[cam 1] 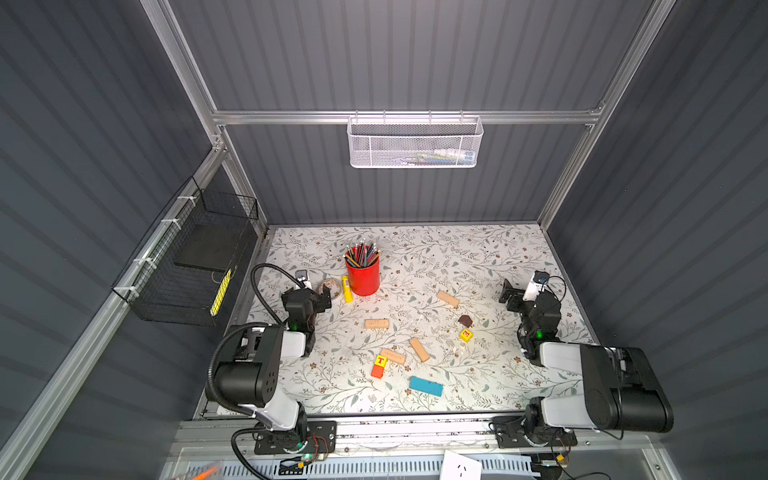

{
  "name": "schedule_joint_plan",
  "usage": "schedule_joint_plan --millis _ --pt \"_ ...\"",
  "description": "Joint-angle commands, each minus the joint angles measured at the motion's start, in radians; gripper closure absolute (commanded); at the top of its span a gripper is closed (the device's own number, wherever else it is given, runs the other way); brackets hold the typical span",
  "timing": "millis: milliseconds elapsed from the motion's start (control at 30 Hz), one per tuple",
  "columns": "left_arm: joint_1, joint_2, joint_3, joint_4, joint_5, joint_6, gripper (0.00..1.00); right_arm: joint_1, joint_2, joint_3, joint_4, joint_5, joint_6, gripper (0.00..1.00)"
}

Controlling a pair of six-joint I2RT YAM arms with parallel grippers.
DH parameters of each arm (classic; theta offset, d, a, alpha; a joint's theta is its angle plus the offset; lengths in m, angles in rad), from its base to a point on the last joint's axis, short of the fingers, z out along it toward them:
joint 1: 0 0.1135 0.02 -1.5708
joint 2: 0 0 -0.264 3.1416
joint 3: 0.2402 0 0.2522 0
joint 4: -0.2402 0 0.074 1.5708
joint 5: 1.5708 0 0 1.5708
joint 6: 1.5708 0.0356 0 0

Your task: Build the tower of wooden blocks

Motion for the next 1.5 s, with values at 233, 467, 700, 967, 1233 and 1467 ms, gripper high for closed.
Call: schedule_joint_plan --millis 233,467,700,967,1233,1467 --pt "0.008 -0.2 0.028 -0.261 0.103 -0.044 0.0 0.004 -0.239 0.102 -0.416 0.049 0.131 0.01" --pt "0.008 -0.364 0.033 -0.35 0.147 -0.16 0.0 -0.003 -0.32 0.234 -0.788 0.02 0.382 0.01" --pt "0.008 -0.487 0.063 -0.577 0.069 -0.436 0.0 -0.026 -0.325 0.283 -0.902 -0.139 0.431 0.01" --pt "0.008 -0.508 0.161 -0.848 0.213 -0.494 0.0 0.082 -0.276 0.438 -1.141 -0.162 0.376 0.01" --pt "-0.015 -0.531 0.189 -0.948 0.428 -0.555 0.0 0.289 -0.156 0.611 -1.38 -0.126 0.292 0.01" --pt "-0.203 -0.534 0.246 -1.133 0.336 -0.649 0.0 0.439 -0.08 0.664 -1.453 -0.132 0.296 0.01"
